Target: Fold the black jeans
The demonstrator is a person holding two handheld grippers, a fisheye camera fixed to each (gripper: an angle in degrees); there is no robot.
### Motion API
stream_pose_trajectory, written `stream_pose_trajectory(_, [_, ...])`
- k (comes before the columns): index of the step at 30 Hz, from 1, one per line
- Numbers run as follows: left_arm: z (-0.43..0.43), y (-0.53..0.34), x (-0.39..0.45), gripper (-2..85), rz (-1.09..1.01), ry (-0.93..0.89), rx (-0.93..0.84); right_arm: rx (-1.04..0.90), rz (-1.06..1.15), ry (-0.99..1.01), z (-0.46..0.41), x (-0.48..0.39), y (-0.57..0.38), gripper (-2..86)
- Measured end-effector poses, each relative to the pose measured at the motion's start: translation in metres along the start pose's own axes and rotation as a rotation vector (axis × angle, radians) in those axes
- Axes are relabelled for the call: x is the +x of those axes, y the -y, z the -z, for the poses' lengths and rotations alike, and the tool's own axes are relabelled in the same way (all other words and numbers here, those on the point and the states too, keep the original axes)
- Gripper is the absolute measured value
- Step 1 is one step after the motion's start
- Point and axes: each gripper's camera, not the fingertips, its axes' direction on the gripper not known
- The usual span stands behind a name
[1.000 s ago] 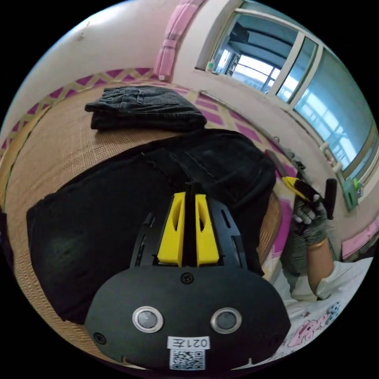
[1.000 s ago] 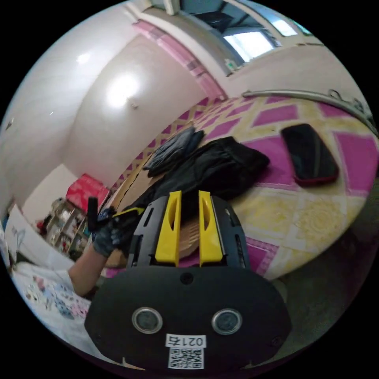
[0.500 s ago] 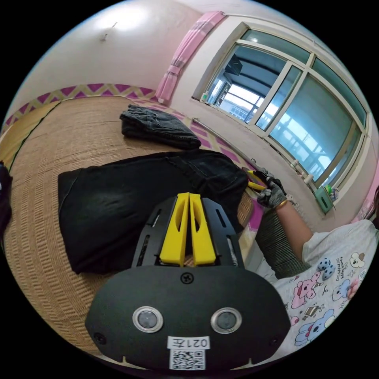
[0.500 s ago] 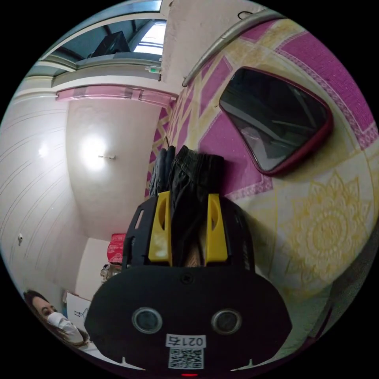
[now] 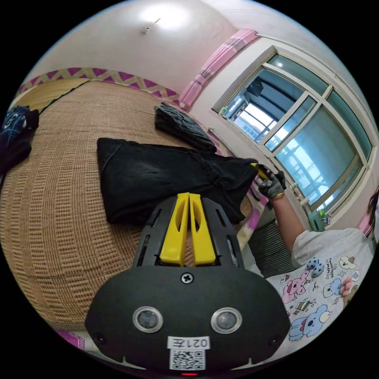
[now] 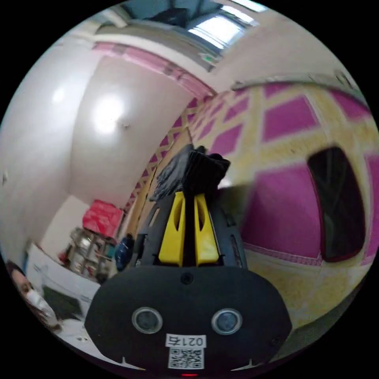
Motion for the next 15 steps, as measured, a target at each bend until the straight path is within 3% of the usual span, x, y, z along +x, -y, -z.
stream_pose_trajectory(5, [0.028,-0.012,-0.019,-0.9,0.036,-0.025,0.034,-0.047,0.644,-0.234,-0.057,-0.245,-0.067,1.1])
stream_pose_trajectory(7, [0.039,-0.018,-0.026,-0.9,0.050,-0.034,0.051,-0.107,0.923,-0.272,-0.115,-0.341,-0.140,0.5])
stream_pose_trajectory(10, [0.060,-0.026,-0.037,-0.9,0.074,-0.028,0.074,-0.190,1.217,-0.279,-0.201,-0.412,-0.254,-0.2])
stream_pose_trajectory(15, [0.097,-0.043,-0.061,-0.9,0.107,0.011,0.084,-0.466,1.516,-0.377,-0.347,-0.411,-0.421,-0.6])
